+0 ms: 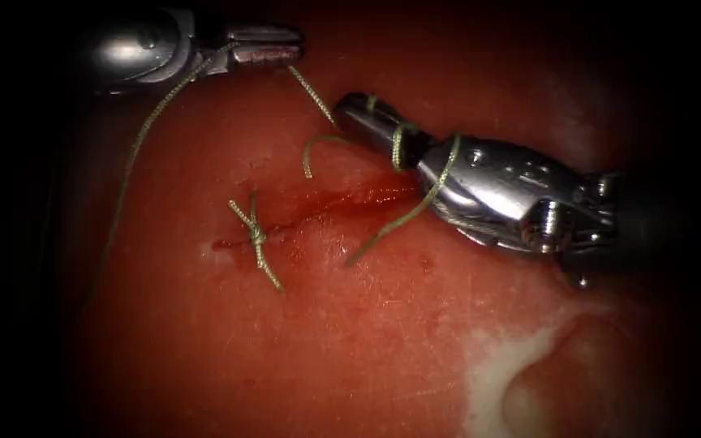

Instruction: Wound Closure

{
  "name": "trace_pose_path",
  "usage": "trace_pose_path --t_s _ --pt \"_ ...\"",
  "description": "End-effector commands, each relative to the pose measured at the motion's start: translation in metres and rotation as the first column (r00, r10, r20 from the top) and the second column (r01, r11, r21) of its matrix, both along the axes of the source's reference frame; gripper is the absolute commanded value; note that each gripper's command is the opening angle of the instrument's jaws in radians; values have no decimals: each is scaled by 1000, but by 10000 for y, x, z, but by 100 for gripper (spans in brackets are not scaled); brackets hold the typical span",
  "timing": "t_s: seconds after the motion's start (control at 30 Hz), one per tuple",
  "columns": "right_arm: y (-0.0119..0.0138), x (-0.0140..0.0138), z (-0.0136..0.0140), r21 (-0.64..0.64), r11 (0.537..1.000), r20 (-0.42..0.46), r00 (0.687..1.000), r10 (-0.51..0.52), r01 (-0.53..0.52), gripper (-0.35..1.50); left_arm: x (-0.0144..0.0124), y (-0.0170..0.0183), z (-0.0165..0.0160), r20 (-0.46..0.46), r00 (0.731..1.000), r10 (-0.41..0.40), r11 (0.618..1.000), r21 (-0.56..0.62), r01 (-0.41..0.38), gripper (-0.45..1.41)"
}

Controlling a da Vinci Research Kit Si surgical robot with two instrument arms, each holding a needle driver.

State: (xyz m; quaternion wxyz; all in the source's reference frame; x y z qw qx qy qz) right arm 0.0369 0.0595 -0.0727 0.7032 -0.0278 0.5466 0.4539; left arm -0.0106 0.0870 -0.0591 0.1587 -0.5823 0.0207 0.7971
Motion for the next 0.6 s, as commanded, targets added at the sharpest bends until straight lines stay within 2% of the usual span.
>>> trace_pose_path --t_s 0.03,0.07,0.13,0.17,0.2,0.37,0.47,0.6 --pt "-8 16 -1 2 1000 9 1000 -24 24 -35 -6 6 9 -6 1000 1 1000 0 -1 -35" --pt "-14 21 -2 10 999 29 999 -46 46 -35 -6 20 18 -13 1000 -4 1000 -1 4 -35" --pt "-18 24 -2 11 998 35 998 -56 56 -35 -6 26 22 -15 1000 -6 1000 -2 6 -35" --pt "-28 32 -2 22 995 47 994 -97 96 -35 -2 46 32 -29 1000 -6 1000 0 6 -35" --pt "-28 32 -2 22 995 47 994 -97 96 -35 -2 46 32 -29 1000 -6 1000 0 6 -35" --pt "-48 38 9 45 990 75 987 -139 136 -35 2 95 52 -69 997 -25 1000 5 25 -35" --pt "-58 36 16 53 987 88 984 -158 154 -35 2 113 62 -84 996 -28 1000 -1 28 -35" --pt "-68 32 27 59 983 103 978 -179 174 -35 4 116 70 -89 996 -29 1000 -7 28 -35"
